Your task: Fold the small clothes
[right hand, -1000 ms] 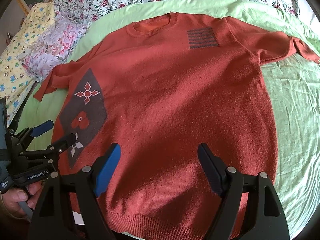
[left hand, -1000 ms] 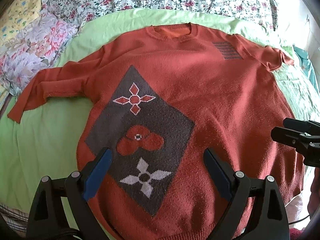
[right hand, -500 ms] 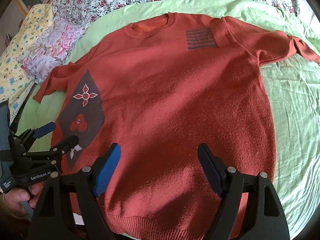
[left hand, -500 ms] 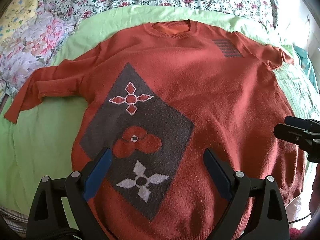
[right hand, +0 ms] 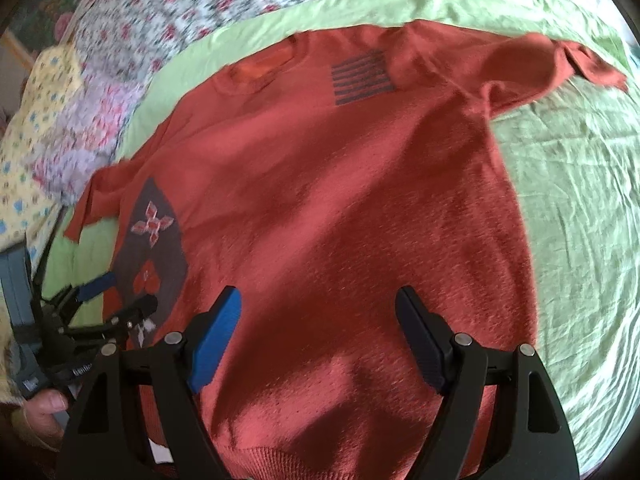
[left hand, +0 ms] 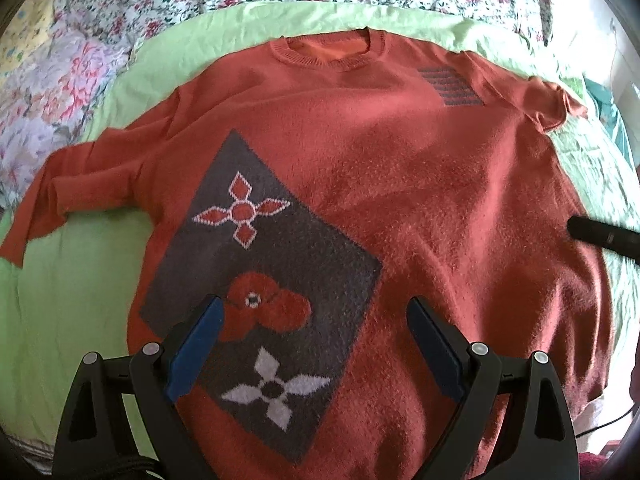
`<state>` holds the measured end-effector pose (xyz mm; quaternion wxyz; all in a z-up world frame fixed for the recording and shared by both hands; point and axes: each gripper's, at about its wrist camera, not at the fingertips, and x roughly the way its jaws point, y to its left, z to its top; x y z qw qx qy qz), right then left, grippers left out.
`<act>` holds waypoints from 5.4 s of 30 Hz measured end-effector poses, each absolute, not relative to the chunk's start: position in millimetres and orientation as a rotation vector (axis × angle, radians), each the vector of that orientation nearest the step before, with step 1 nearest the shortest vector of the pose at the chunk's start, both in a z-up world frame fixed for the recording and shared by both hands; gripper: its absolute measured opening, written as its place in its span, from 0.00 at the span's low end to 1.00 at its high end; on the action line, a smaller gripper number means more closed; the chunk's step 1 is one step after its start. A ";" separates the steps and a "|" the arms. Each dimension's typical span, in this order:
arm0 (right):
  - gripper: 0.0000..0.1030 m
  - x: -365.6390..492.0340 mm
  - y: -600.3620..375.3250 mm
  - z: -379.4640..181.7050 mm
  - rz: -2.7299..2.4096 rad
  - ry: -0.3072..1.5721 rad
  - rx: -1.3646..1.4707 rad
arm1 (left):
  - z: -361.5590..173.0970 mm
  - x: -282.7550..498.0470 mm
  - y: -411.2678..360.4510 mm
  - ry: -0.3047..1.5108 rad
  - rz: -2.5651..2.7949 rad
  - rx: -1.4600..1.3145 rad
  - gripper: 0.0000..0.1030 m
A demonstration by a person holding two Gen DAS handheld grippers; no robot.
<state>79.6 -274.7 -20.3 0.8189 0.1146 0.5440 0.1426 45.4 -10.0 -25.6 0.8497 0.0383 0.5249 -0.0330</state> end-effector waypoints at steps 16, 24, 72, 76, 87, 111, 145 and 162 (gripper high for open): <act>0.77 149.5 -454.4 2.1 -0.073 1.007 0.500 | -10.1 122.0 -10.5 1.081 -0.080 0.120 0.90; 0.67 201.4 -560.2 2.4 -0.253 0.899 0.698 | -7.6 171.0 -6.0 1.068 -0.075 0.088 0.90; 0.17 283.2 -107.4 -31.9 0.820 1.264 0.469 | -10.2 164.9 102.0 1.079 0.037 -0.239 0.90; 0.59 273.6 -118.0 -40.4 0.840 1.297 0.501 | -12.9 183.1 87.1 1.099 -0.007 -0.246 0.90; 0.61 271.8 -240.2 -26.5 0.609 1.149 0.709 | -37.7 249.8 12.6 1.153 0.057 0.033 0.79; 0.61 279.1 -318.4 -15.6 0.276 1.044 0.498 | -47.8 236.0 94.1 1.099 0.017 -0.384 0.13; 0.51 251.6 -273.9 1.5 0.294 1.084 0.412 | -34.9 128.0 213.9 1.002 0.179 -0.547 0.52; 0.51 207.0 -203.7 -9.7 0.413 1.194 0.372 | -31.4 136.7 391.4 1.102 0.769 -0.060 0.80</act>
